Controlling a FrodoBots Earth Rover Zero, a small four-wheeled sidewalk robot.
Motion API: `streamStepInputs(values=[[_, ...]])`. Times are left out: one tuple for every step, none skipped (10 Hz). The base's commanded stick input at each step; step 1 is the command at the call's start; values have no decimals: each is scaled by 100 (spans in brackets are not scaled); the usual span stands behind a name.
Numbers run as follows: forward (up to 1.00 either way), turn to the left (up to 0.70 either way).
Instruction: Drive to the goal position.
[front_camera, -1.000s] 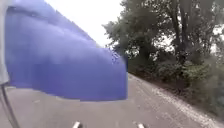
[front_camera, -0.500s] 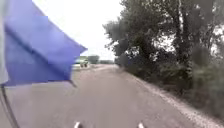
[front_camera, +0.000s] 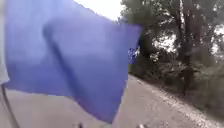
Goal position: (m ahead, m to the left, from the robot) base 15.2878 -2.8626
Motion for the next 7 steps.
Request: streamStepInputs(values=[[45,0],[45,0],[45,0],[45,0],[45,0],[45,4],[45,27]])
